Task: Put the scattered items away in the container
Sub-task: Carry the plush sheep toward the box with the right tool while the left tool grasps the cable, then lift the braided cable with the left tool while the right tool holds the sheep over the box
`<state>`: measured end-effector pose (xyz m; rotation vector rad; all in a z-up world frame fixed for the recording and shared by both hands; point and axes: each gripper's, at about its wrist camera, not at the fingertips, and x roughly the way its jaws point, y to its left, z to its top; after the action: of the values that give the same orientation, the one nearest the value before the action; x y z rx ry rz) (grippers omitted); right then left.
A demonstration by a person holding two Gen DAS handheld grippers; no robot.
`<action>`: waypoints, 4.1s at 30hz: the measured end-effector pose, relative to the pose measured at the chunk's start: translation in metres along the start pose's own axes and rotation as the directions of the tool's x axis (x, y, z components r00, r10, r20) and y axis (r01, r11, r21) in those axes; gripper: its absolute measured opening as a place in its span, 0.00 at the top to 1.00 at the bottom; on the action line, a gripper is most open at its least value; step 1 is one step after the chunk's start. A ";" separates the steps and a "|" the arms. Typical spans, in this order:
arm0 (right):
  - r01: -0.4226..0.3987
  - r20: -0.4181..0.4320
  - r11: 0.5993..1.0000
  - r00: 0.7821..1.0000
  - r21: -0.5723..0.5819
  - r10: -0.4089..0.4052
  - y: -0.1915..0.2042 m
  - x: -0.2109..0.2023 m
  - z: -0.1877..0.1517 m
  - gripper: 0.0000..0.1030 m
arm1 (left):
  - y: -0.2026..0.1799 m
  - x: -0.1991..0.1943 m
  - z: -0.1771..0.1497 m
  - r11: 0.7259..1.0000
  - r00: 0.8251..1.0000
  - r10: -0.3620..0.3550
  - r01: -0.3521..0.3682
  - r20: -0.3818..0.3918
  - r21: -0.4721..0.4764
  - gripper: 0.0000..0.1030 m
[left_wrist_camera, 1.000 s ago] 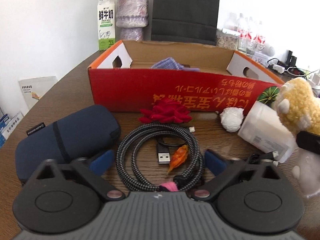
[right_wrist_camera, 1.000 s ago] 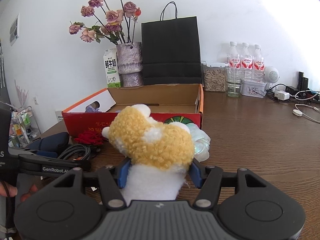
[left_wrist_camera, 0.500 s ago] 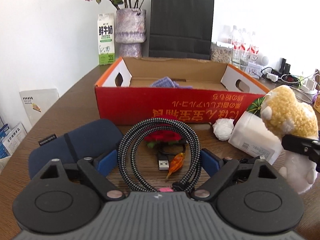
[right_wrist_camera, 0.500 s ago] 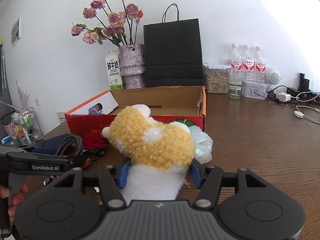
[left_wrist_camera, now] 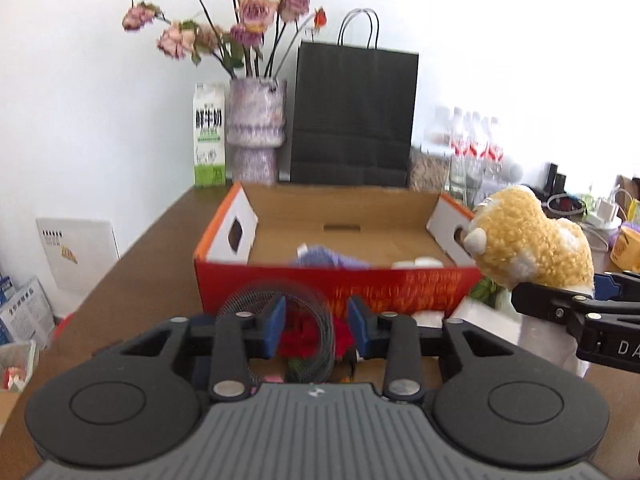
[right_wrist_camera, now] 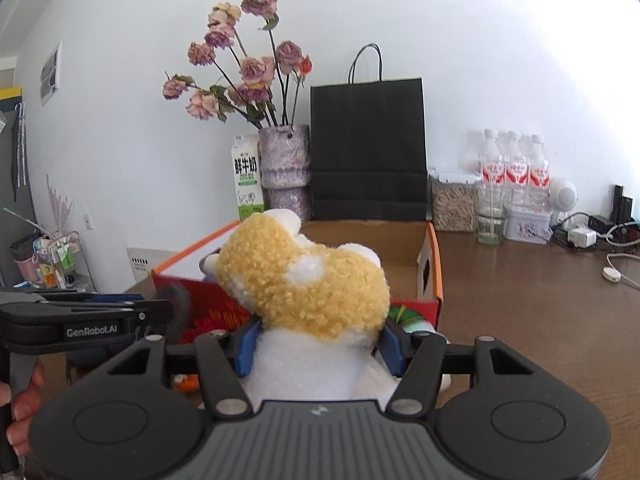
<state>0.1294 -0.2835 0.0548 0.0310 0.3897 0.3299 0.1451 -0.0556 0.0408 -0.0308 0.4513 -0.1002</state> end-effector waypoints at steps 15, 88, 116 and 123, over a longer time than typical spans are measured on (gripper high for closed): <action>0.008 -0.055 1.000 0.998 0.021 -0.006 -0.006 0.002 -0.019 0.43 | 0.014 0.013 -0.032 0.999 0.991 0.035 -0.036 -0.133 -0.003 0.03; 0.030 -0.038 0.998 0.999 0.048 -0.028 -0.009 0.001 -0.019 0.43 | 0.037 0.050 -0.014 0.997 0.988 -0.080 0.080 -0.129 -0.001 0.15; 0.025 -0.006 0.998 1.000 0.062 -0.025 -0.009 0.031 0.004 0.42 | 0.017 0.051 -0.011 0.991 0.987 -0.093 0.104 -0.130 0.084 0.01; 0.031 -0.029 0.998 0.999 0.055 -0.030 -0.006 0.024 -0.007 0.42 | 0.004 0.081 -0.027 0.990 0.974 -0.035 0.064 -0.223 0.122 0.07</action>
<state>0.1493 -0.2820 0.0386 0.0744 0.4268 0.2898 0.2066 -0.0598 -0.0187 0.0972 0.6658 -0.1827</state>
